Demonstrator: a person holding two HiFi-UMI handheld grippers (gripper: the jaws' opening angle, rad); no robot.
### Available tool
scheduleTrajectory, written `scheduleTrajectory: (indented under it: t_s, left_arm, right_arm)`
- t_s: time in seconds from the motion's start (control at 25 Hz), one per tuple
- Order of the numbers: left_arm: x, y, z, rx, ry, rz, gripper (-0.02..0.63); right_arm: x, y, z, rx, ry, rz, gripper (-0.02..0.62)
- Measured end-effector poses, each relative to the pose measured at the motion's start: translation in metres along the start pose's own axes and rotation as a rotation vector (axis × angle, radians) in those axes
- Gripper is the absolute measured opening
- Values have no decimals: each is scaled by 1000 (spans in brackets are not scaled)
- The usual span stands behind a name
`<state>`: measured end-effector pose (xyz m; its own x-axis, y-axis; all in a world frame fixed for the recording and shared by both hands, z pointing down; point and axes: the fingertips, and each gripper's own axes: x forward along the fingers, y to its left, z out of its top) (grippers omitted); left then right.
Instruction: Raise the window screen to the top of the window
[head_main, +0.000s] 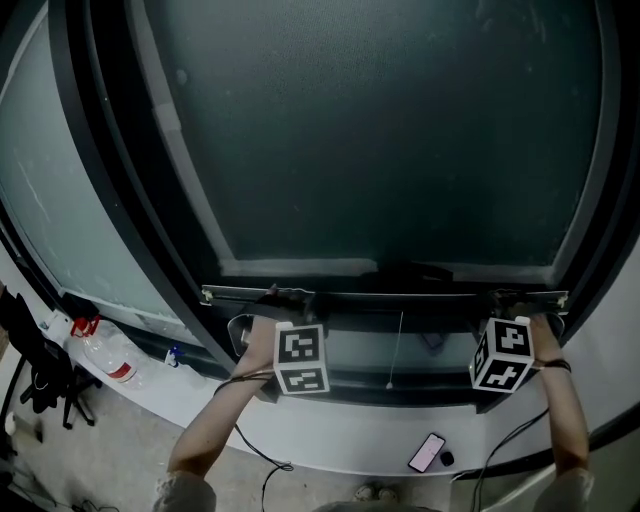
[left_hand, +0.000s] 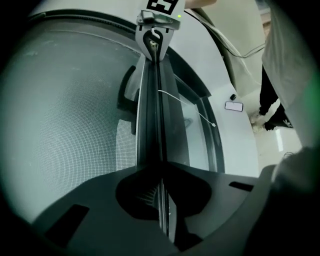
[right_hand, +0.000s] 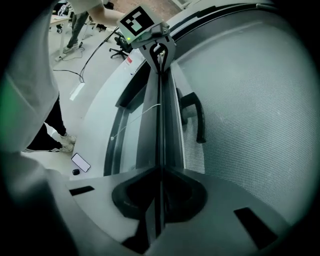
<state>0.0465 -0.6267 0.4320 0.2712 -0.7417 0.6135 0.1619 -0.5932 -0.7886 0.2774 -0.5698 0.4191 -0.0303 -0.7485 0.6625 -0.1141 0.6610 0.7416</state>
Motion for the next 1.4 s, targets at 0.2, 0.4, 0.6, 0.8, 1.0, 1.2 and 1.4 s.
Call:
scheduleTrajectory:
  t_s: [0.2,0.4,0.6,0.8,1.0,1.2,1.4]
  left_arm:
    - [1,-1,-2,-33,13,-89,21]
    - [1,-2,0,-56,41,-154,21]
    - [0,-6,-1,-86,-7,-254,18]
    - [-1,-7,-1,-108,-17,-243,20]
    - [-1,-1,0,-107,0,-192,20]
    - [-15,16,0,-98,-14,-98,20]
    - [-38,42,1,-91,-17,-32,20]
  right_arm:
    - [0,-3,1,31,5,82,23]
    - [-2,-1,1,28,23,155,20]
    - [-3,2,2,51,24,243,17]
    - [-2,2,3,85,0,228,17]
    - [-5,-3,1,69,15,178,18]
    - [-20,-18,6,50,15,122,17]
    - [-45,-41,11,4,37,43,18]
